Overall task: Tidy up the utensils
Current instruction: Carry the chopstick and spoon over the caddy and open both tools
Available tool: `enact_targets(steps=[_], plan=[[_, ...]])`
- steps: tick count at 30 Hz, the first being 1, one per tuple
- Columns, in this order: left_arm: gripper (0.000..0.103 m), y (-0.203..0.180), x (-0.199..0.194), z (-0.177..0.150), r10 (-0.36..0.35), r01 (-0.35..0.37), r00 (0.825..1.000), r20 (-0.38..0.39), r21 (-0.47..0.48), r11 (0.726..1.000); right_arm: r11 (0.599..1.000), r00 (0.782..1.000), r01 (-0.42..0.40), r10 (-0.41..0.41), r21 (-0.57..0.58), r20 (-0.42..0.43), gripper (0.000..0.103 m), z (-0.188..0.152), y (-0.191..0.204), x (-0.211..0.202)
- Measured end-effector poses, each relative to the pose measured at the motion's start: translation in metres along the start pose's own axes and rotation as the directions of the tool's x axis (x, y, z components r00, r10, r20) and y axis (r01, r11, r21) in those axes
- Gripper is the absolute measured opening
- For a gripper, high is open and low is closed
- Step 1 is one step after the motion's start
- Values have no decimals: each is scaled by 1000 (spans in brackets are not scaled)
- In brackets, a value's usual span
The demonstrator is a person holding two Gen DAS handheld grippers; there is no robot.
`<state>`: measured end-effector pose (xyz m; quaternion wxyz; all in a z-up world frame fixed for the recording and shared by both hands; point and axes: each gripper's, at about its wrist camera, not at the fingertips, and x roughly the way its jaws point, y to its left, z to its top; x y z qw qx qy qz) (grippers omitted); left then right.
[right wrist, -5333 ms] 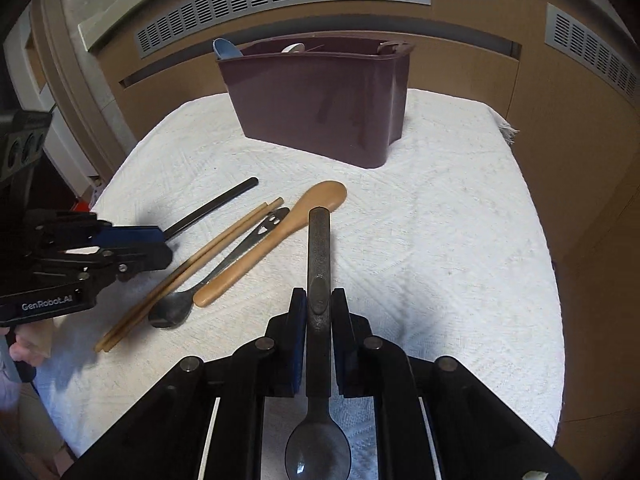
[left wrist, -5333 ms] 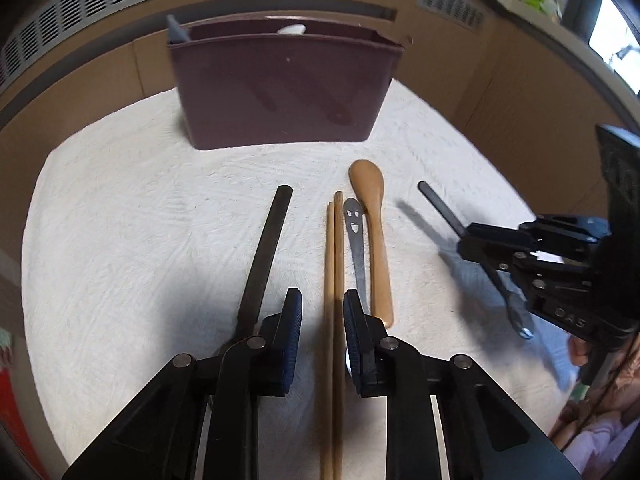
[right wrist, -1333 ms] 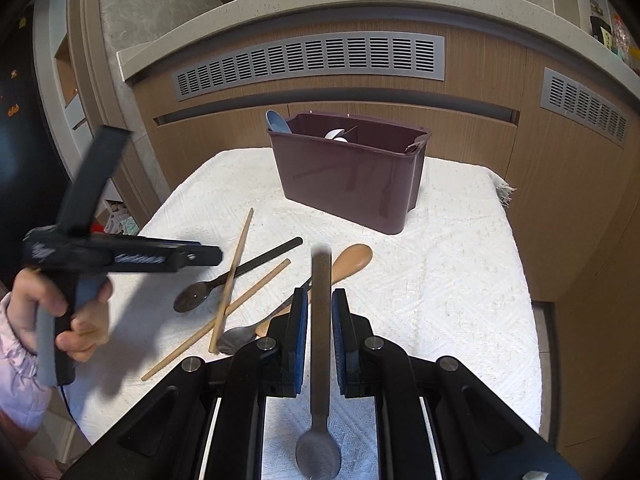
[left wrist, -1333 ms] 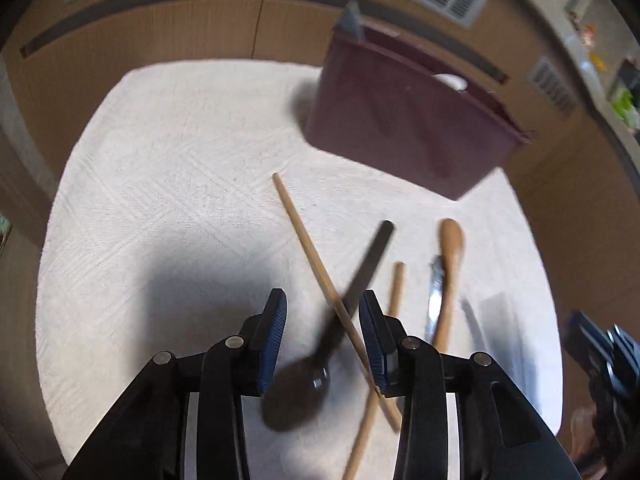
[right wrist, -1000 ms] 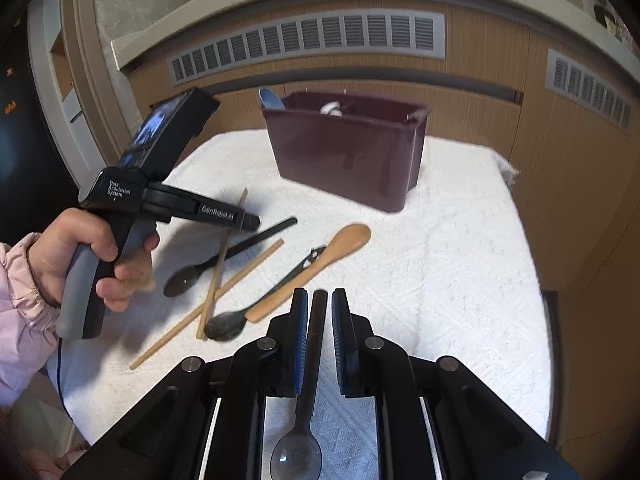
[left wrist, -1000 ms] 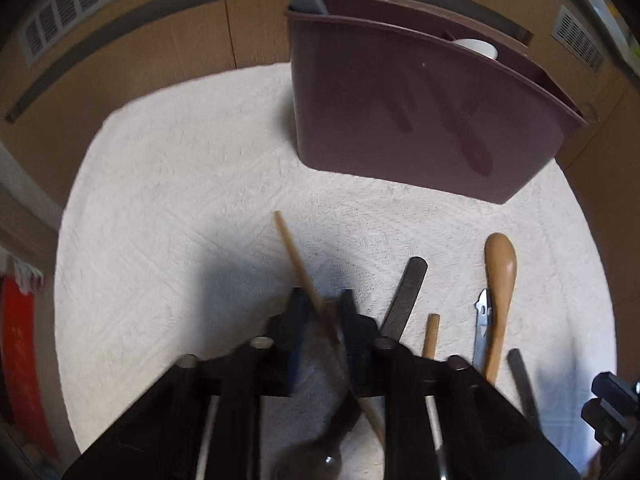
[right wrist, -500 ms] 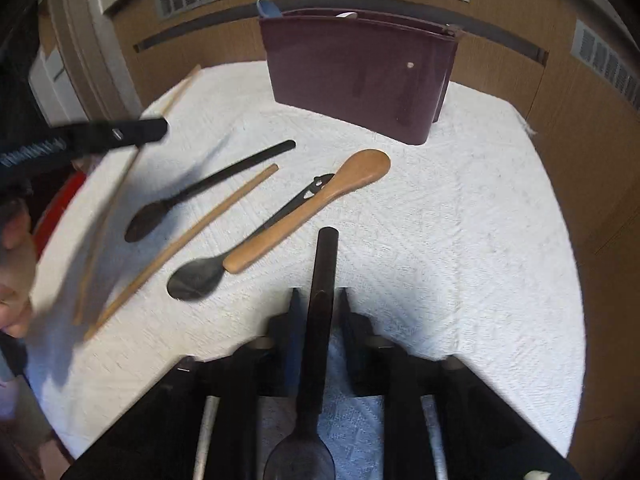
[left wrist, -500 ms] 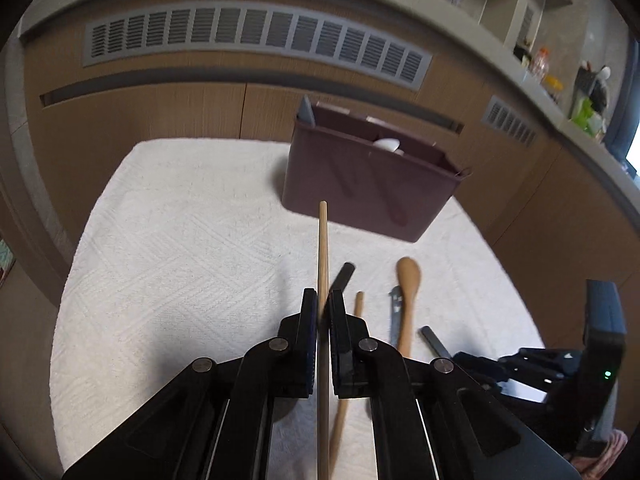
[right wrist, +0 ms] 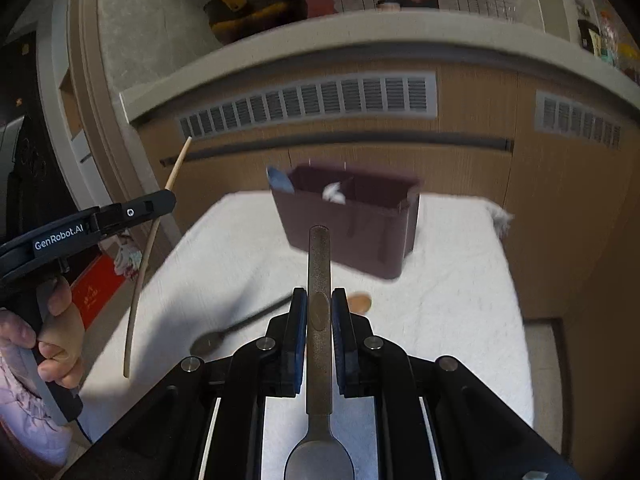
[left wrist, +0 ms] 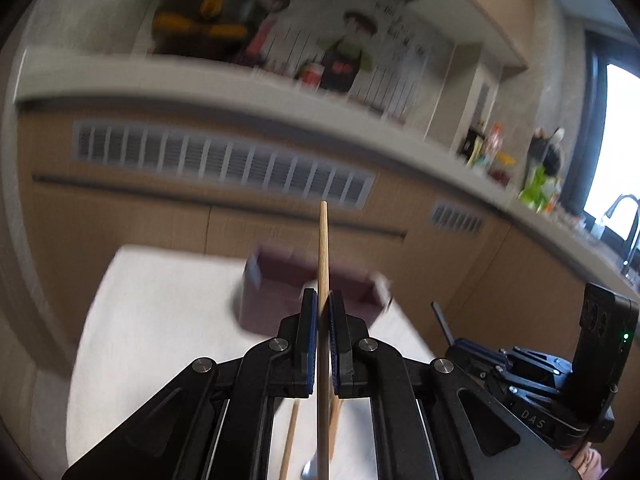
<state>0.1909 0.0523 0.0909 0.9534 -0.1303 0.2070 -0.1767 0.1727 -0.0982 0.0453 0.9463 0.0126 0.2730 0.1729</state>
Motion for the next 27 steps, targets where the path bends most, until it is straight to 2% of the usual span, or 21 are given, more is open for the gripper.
enact_targets(steps=[2,4,6,8,12,20,27], plan=[[6,-14,-4,34,-36,32,994,103,42,999,998,991,43,-36,-56,128,11,38,3,-19],[6,-25,-2,60,-66,52,980,187,82,995,993,966,80,-55,-91,254,11,73,5,-29],[6,-31,6,76,-64,38,968,244,108,993,990,940,99,-61,-98,335,11,101,4,-28],[6,-32,21,88,-58,27,962,267,121,992,991,929,98,-58,-92,366,11,119,1,-21],[6,-24,55,99,-56,29,963,264,106,994,992,915,95,-53,-86,399,11,134,-3,-4],[6,-4,130,94,-51,37,972,229,64,997,996,931,79,-56,-51,361,11,136,-18,59],[6,17,170,83,-36,31,977,209,25,999,996,945,91,-81,-16,317,11,128,-34,109]])
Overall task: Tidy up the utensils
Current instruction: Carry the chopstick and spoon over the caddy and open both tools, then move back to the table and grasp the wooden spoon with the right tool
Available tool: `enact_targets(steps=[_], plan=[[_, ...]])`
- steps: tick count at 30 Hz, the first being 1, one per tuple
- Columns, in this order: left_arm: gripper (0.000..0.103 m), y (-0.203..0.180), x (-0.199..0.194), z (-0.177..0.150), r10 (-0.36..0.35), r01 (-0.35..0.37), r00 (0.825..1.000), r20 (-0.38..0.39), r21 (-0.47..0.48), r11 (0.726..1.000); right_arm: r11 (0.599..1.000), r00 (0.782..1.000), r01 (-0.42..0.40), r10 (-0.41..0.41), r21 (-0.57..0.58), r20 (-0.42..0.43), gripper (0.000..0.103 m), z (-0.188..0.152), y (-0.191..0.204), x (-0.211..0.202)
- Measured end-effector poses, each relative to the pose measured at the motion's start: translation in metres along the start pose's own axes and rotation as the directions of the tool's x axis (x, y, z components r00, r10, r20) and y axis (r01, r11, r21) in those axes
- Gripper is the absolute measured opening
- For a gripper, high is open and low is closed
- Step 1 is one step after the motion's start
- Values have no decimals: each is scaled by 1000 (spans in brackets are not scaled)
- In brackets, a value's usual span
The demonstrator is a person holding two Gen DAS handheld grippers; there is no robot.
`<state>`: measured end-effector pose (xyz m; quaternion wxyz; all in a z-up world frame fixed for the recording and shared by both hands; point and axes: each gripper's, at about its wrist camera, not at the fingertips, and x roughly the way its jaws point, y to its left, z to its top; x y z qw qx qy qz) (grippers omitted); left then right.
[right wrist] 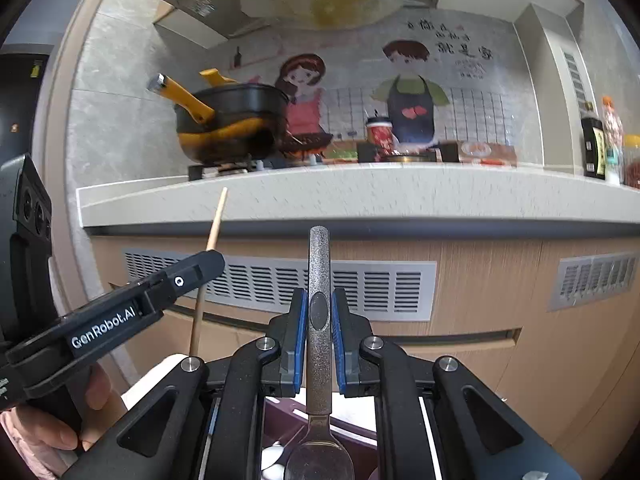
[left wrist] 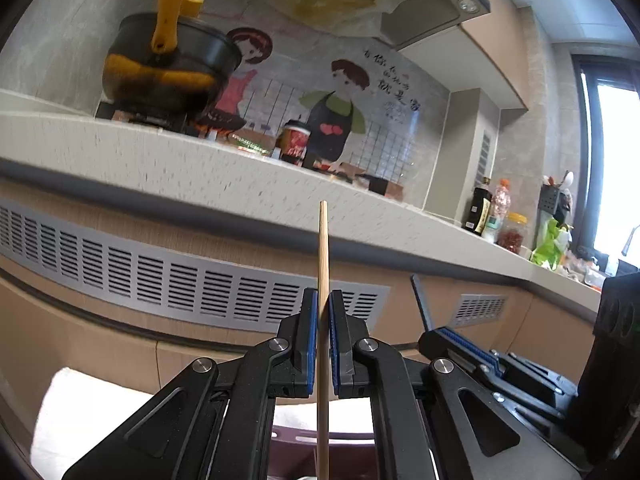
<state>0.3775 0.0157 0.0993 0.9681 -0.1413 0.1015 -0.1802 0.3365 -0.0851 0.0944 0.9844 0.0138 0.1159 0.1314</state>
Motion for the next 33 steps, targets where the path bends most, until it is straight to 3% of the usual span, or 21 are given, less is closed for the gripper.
enact_targets(steps=[9,11,12,13,14,17,19,22,28,33], plan=[[8,13,18,-38,2,-1,999,-54,15,1000,1000,1000,-10,11,12,-26,12,-35,-6,25],[15,16,15,-43,10,-9,996,-90,8,1000,1000,998,-24,25,12,-50,24,-41,-7,26],[20,18,12,-45,13,-13,994,-106,-2,1000,999,998,-30,31,14,-58,38,-43,-7,24],[34,20,7,-46,20,-22,993,-119,-16,1000,999,998,-27,28,20,-58,51,-45,-9,19],[44,22,1,-48,29,-33,991,-129,-29,999,1000,998,-14,16,28,-53,54,-48,-11,12],[46,24,-18,-52,57,-61,985,-160,-24,998,999,998,16,-14,39,-61,59,-52,-15,-5],[50,24,-31,-58,115,-117,972,-206,7,993,998,996,32,-28,54,-88,73,-57,-17,-19],[58,28,-49,-73,147,-149,945,-291,17,989,996,992,59,-51,68,-112,91,-65,-16,-38],[65,43,-83,-122,176,-179,870,-460,37,983,986,972,143,-157,-86,-175,103,-91,15,-68],[65,51,-109,-162,187,-187,807,-561,57,981,981,933,109,-156,-158,-325,103,-126,37,-67]])
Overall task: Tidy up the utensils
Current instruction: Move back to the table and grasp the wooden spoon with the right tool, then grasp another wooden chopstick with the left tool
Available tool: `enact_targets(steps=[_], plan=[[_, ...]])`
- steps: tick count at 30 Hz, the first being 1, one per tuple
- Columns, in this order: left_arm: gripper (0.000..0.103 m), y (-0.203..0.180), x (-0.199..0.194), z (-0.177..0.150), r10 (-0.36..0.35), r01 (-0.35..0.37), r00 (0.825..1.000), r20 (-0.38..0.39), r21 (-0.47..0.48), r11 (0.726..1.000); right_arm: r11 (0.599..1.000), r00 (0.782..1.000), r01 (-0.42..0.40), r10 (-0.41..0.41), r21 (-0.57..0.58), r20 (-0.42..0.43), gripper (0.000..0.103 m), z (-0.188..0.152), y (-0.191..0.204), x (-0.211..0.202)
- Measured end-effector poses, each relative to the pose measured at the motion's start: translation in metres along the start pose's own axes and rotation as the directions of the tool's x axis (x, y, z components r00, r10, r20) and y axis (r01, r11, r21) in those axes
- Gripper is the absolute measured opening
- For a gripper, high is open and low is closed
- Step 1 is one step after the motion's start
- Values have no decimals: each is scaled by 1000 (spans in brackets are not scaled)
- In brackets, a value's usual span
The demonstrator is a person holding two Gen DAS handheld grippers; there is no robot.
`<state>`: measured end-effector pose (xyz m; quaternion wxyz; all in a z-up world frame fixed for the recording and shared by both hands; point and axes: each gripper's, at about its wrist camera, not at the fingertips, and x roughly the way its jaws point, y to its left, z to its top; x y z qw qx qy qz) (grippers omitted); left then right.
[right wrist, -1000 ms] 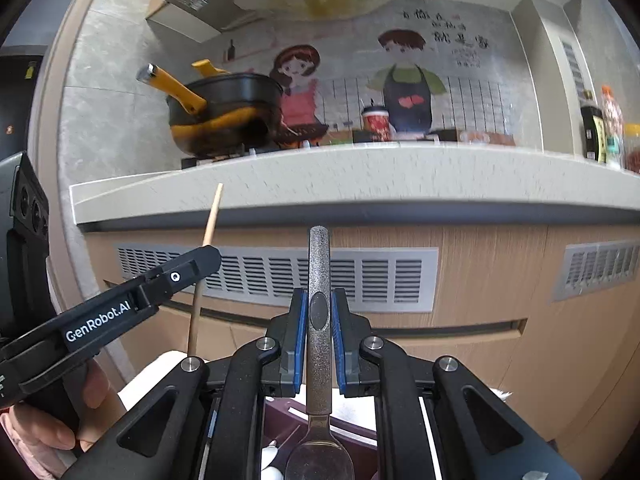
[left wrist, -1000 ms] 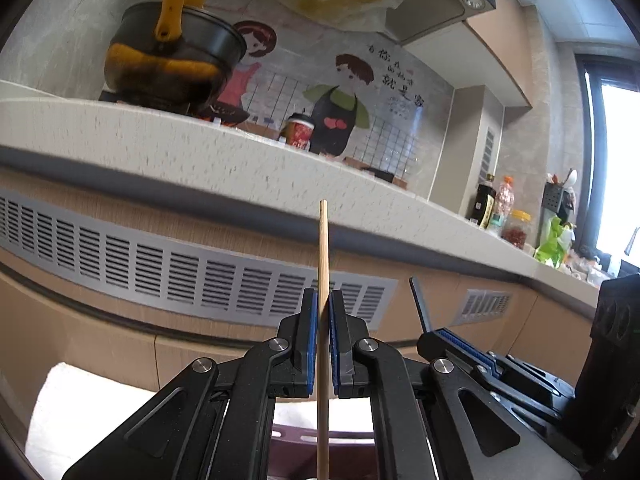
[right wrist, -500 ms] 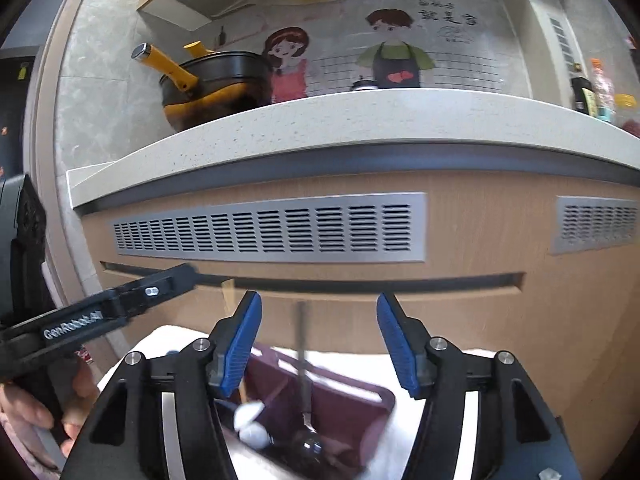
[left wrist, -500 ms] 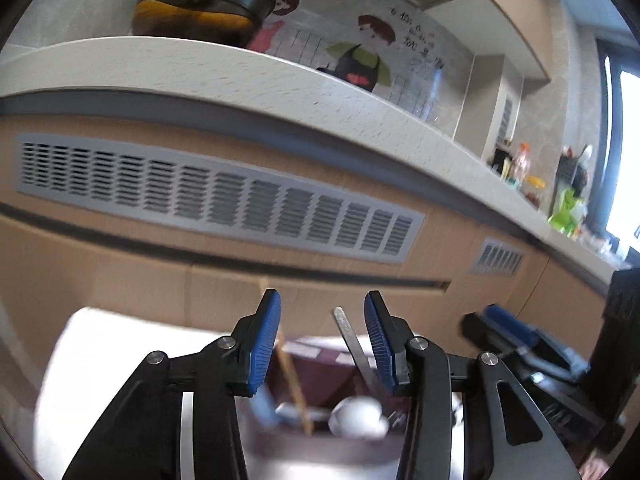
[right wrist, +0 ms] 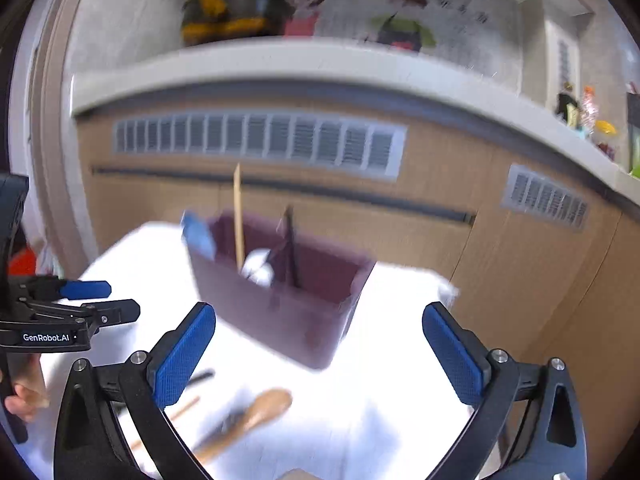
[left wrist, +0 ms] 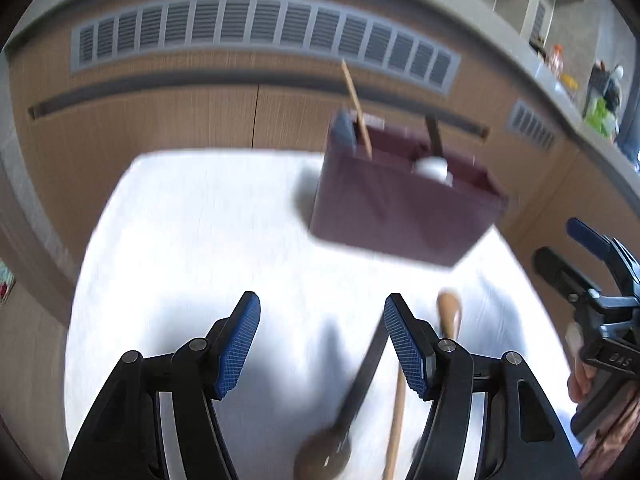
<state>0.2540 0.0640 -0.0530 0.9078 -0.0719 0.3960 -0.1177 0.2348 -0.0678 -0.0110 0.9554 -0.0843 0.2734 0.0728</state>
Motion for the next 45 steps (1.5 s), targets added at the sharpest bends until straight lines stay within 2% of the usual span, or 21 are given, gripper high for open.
enact_targets(steps=[4,8,10,14,16,17,18,19,21,22,30,33,35,36,38,42,45], plan=[[65,7,-14,-21,19,-19,1000,-11,1,1000,998,989,-58,62,35,-135,103,-24,8,19],[65,12,-28,-31,49,-49,999,4,8,999,994,965,-50,72,93,-251,100,-37,15,43],[65,16,-34,-34,55,-55,998,6,7,998,994,956,-37,66,106,-285,84,-39,19,53],[65,24,-35,-38,44,-44,999,-16,-9,999,986,927,-58,112,157,-359,73,-43,21,77],[65,25,-35,-39,36,-36,999,-27,-12,999,983,911,-43,112,178,-397,62,-47,19,87],[65,26,-35,-41,29,-30,999,-32,-13,999,984,908,-41,109,175,-403,61,-49,20,88],[65,26,-35,-42,23,-24,999,-36,-14,1000,987,914,-37,96,155,-394,54,-49,21,86],[65,25,-35,-43,13,-13,999,-43,-10,1000,991,912,-46,93,128,-399,41,-49,23,85],[65,20,-31,-42,-7,8,998,-60,11,1000,991,911,-78,115,108,-397,27,-50,23,79],[65,17,-29,-43,-8,10,998,-69,23,1000,990,908,-93,127,104,-400,25,-51,22,75],[65,-11,-18,-45,-91,103,986,-138,79,992,989,908,-106,140,105,-396,24,-68,-3,33],[63,-24,-11,-43,-106,127,979,-177,114,985,989,914,-97,133,112,-383,24,-74,-15,16],[43,-33,-6,-41,-109,139,974,-199,147,979,988,918,-96,135,121,-373,24,-75,-21,8],[39,-36,-3,-41,-112,147,971,-214,158,976,988,920,-95,134,124,-368,24,-76,-22,5],[23,-45,4,-38,-127,174,959,-254,172,969,987,926,-91,133,134,-354,24,-77,-28,0],[19,-58,18,-31,-114,189,940,-320,214,958,982,927,-110,157,155,-340,24,-77,-28,4],[19,-66,31,-25,-48,146,932,-358,253,956,979,926,-127,175,160,-334,23,-76,-19,8]])
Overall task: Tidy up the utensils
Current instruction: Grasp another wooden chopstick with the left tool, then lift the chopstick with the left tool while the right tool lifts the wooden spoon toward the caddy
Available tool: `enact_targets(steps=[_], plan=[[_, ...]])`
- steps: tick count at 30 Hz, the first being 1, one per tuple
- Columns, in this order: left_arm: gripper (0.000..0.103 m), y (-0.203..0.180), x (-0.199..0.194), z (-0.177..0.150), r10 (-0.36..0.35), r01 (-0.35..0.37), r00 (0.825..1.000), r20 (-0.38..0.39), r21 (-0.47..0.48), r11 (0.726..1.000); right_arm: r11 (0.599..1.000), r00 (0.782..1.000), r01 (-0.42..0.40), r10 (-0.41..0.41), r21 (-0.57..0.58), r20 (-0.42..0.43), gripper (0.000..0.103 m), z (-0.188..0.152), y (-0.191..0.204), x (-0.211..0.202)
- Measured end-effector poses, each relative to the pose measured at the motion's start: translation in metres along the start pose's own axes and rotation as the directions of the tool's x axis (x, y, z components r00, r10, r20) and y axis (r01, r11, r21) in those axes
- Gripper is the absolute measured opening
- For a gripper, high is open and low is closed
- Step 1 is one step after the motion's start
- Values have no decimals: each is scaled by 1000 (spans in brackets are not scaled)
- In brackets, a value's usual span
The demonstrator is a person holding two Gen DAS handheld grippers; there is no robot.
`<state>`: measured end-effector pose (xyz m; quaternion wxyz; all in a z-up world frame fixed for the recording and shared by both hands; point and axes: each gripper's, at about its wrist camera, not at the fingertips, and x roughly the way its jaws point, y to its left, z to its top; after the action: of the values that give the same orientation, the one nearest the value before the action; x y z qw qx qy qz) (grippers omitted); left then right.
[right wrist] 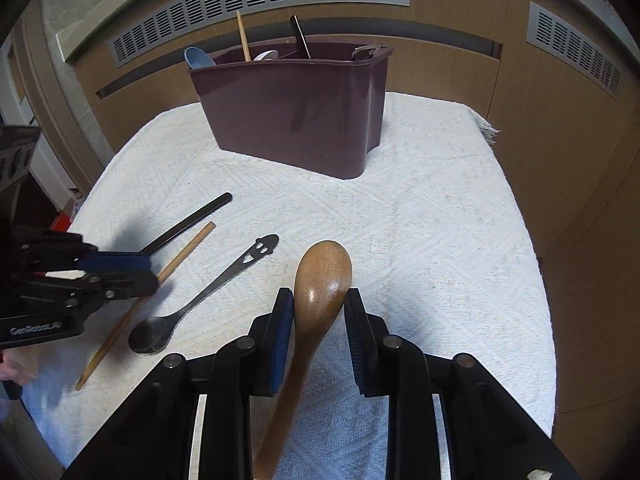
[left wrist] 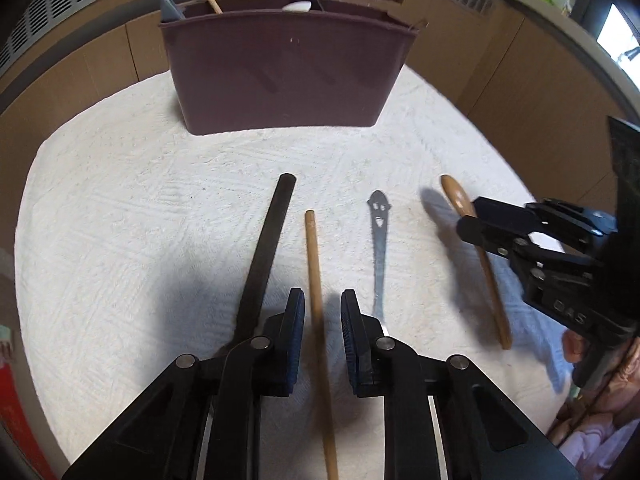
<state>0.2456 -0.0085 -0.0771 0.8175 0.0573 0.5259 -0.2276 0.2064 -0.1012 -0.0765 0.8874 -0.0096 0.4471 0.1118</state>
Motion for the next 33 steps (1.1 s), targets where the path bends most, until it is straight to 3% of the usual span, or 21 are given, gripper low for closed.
enact_targets(steps=[4,9,12,15,21,27,33], plan=[[19,-2,12,12,49,-48,997,-60,26,999,1000,1000,-14,14,-1,8,21,-4,1,-3],[16,-10,17,17,91,-86,993,-74,70,994,1000,1000,-7,8,-7,20,21,-5,0,-7],[9,-15,17,18,94,-89,993,-67,84,993,1000,1000,-9,9,-12,17,21,-6,1,-5],[6,-15,16,16,90,-86,995,-50,75,993,1000,1000,-13,13,-5,7,22,-6,0,-3],[6,-4,-5,-3,56,-56,998,23,7,998,1000,1000,-6,7,20,-25,37,-6,-3,4],[6,10,-28,-18,43,-39,996,83,-49,998,999,998,5,-2,43,-64,45,0,1,18],[6,18,-33,-25,29,-20,993,112,-82,996,999,996,43,-43,7,-78,48,7,16,27]])
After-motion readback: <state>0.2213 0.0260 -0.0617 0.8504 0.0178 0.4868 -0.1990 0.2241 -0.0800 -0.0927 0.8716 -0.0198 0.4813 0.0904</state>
